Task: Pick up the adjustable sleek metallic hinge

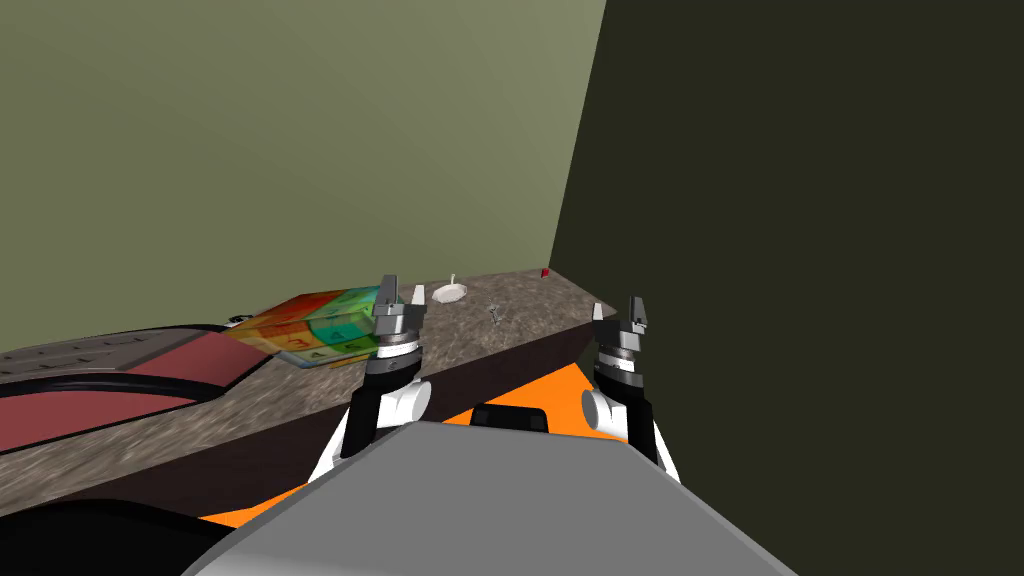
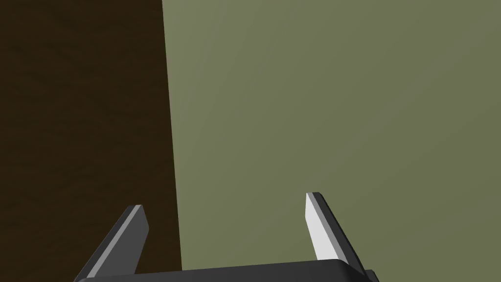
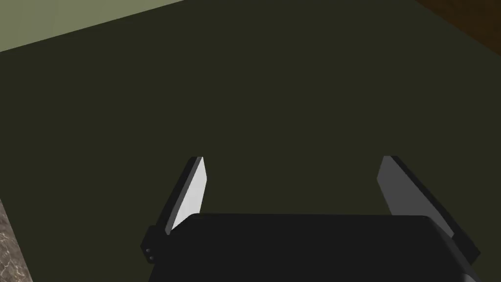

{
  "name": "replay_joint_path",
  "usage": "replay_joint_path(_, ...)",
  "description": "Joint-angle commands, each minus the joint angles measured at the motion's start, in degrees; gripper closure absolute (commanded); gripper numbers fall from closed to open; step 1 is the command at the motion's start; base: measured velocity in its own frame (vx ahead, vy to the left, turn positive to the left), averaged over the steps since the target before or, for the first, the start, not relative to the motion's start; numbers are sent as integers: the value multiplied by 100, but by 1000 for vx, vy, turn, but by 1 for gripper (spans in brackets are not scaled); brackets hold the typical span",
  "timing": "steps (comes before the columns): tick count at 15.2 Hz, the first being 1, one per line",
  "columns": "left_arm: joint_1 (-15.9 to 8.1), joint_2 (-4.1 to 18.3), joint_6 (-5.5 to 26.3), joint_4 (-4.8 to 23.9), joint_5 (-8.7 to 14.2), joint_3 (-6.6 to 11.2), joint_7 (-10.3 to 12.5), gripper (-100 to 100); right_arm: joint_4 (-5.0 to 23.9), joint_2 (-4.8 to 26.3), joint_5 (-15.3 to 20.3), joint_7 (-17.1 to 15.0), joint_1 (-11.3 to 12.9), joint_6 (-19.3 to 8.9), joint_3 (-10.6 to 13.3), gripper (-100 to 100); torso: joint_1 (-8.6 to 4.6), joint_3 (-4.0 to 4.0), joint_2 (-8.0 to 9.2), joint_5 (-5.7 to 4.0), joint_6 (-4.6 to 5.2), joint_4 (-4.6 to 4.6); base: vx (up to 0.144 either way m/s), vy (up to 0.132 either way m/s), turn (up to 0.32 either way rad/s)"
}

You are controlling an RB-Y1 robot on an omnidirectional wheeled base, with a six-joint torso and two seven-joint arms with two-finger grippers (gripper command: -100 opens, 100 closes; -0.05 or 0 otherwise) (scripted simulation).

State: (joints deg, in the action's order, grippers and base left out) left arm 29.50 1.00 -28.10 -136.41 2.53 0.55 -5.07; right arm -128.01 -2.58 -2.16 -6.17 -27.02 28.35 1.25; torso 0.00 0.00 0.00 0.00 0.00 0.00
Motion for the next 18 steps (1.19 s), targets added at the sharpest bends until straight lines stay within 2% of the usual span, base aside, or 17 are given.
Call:
replay_joint_path(1, -19, 175, 63, 25, 11, -10, 8, -100, 0, 0, 0, 0, 0, 0, 0, 0, 0, 0, 0, 0, 0, 0, -5, -3, -21)
replay_joint_path(3, -65, 451, 214, 84, 37, -34, 25, -100, 0, 0, 0, 0, 0, 0, 0, 0, 0, 1, 2, 0, 1, 0, -11, -4, -63)
replay_joint_path(4, -65, 451, 214, 84, 37, -34, 25, -100, 0, 0, 0, 0, 0, 0, 0, 0, 0, 2, 4, 0, 2, 1, -12, -2, -46)
replay_joint_path(7, -178, 889, 585, 231, 104, -94, 65, -100, 0, 0, 0, 0, 1, 0, 0, 0, 1, 2, 4, 0, 2, 1, -12, -5, -96)
replay_joint_path(8, -178, 919, 585, 231, 104, -94, 65, -100, 0, 0, 0, 0, 1, 0, 0, 0, 1, 2, 4, 0, 3, 0, -11, -3, -80)
replay_joint_path(9, -227, 1086, 740, 294, 133, -119, 82, -100, 0, 0, 0, 0, 0, 0, 0, 0, 1, 2, 4, 0, 1, 1, -10, -3, -76)
replay_joint_path(10, -227, 1086, 743, 294, 133, -119, 82, -100, 0, 0, 0, 0, 1, 0, 0, 0, 1, 2, 3, 0, 2, 1, -8, -2, -66)
replay_joint_path(11, -280, 1257, 917, 364, 166, -148, 100, -100, 0, 0, 0, 0, 0, 0, 0, 0, 1, 1, 2, 0, 1, 0, -8, -4, -83)
replay_joint_path(12, -280, 1257, 917, 364, 166, -148, 100, -100, 0, 0, 0, 0, 0, 0, 0, 0, 1, 1, 2, 0, 2, 0, -7, -3, -75)
replay_joint_path(13, -338, 1432, 1105, 439, 202, -178, 118, -100, 0, 0, 0, 0, 0, 0, 0, 0, 0, 1, 2, 0, 1, 0, -7, -5, -101)
replay_joint_path(14, -338, 1432, 1105, 439, 202, -178, 118, -100, 0, 0, 0, 0, 1, 0, 0, 0, 0, 1, 2, 0, 2, 0, -6, -4, -75)
replay_joint_path(15, -399, 1609, 1294, 521, 241, -212, 138, -100, 0, 0, 0, 0, 0, 0, 0, 0, 0, 1, 2, 0, 1, 0, -5, -6, -91)
replay_joint_path(16, -399, 1609, 1307, 521, 241, -212, 138, -100, 0, 0, 0, 0, 0, 0, 0, 0, -1, 1, 2, 0, 2, 0, -5, -5, -84)
replay_joint_path(17, -465, 1789, 1482, 608, 283, -247, 158, -100, 0, 0, 0, 0, 0, 0, 0, 0, 0, 0, 1, 0, 2, 0, -6, -8, -159)
replay_joint_path(18, -465, 1789, 1520, 608, 283, -247, 158, -100, 0, 0, 0, 0, 1, 0, 1, 0, -1, 0, 1, 0, 4, 0, -5, -5, -122)
